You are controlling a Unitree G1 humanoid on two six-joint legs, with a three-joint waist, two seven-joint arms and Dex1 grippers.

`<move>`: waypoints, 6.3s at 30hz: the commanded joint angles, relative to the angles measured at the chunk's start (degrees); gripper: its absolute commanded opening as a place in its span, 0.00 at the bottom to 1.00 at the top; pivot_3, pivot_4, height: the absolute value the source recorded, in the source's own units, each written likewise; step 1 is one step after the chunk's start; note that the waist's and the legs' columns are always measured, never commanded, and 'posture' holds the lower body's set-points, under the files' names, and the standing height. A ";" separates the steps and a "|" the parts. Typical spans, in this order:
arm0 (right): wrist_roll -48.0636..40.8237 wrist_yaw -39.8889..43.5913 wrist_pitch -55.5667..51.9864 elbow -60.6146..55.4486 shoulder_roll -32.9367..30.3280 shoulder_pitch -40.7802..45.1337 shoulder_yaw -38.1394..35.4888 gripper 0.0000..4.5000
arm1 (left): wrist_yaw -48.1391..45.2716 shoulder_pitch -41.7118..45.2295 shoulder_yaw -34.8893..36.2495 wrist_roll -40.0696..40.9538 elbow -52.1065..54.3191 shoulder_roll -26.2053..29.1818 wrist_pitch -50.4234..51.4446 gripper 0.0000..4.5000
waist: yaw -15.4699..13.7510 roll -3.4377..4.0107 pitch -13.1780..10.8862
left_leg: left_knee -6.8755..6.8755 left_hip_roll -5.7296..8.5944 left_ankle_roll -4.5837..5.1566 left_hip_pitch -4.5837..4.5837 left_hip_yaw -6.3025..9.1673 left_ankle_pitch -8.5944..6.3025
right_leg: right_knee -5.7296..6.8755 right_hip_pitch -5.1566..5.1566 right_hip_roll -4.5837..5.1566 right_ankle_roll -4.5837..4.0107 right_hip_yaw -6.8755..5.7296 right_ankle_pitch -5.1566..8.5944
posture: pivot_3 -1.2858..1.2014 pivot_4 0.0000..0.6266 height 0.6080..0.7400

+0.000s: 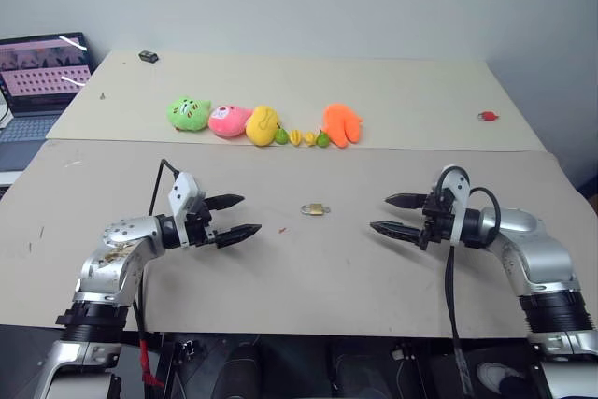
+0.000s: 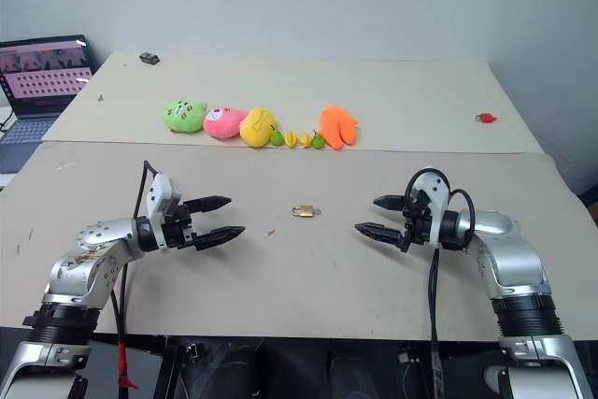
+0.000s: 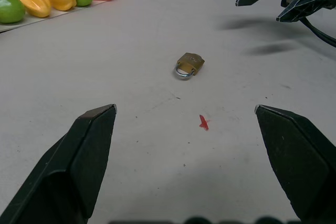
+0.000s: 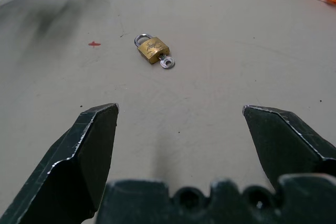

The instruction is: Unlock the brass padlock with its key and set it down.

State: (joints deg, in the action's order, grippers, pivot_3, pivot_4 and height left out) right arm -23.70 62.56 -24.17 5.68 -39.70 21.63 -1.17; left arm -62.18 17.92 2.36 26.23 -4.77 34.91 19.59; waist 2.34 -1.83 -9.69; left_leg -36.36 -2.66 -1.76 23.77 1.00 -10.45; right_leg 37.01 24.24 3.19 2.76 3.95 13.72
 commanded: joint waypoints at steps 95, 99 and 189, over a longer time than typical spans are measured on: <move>-5.38 -10.09 -4.07 -19.49 -0.90 -10.35 -4.97 1.00 | -3.97 39.14 -8.53 -29.03 -65.51 -26.06 -40.46 0.35 | -1.47 -0.04 -0.02 | -0.46 0.18 0.14 0.37 0.32 -0.08 | 0.05 -0.02 -0.02 0.13 -0.07 -0.05 | 0.52 0.24 0.86; -5.27 -10.12 -3.94 -19.13 -0.79 -10.15 -4.93 1.00 | -3.99 39.38 -8.13 -29.02 -65.48 -25.66 -40.43 0.35 | -1.49 -0.04 -0.02 | -0.47 0.18 0.14 0.37 0.31 -0.08 | 0.05 -0.02 -0.02 0.13 -0.07 -0.05 | 0.52 0.24 0.86; -26.32 -3.84 -41.41 -9.67 1.13 7.17 -2.46 1.00 | -22.12 22.45 -9.85 -7.28 -14.53 -16.67 -16.60 0.18 | -1.32 -0.02 -0.01 | -0.56 0.15 0.15 0.40 0.38 -0.08 | 0.09 -0.03 -0.04 -0.30 -0.10 -0.28 | 0.52 0.24 0.86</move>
State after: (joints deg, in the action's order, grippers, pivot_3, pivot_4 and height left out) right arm -46.92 58.58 -62.48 -3.75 -37.88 28.27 -1.17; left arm -84.30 40.32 -7.47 18.33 -21.22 18.38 5.00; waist 1.02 -1.85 -9.71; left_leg -36.92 -2.50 -1.60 24.16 1.38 -10.53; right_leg 37.10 24.21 3.14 2.45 3.85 13.43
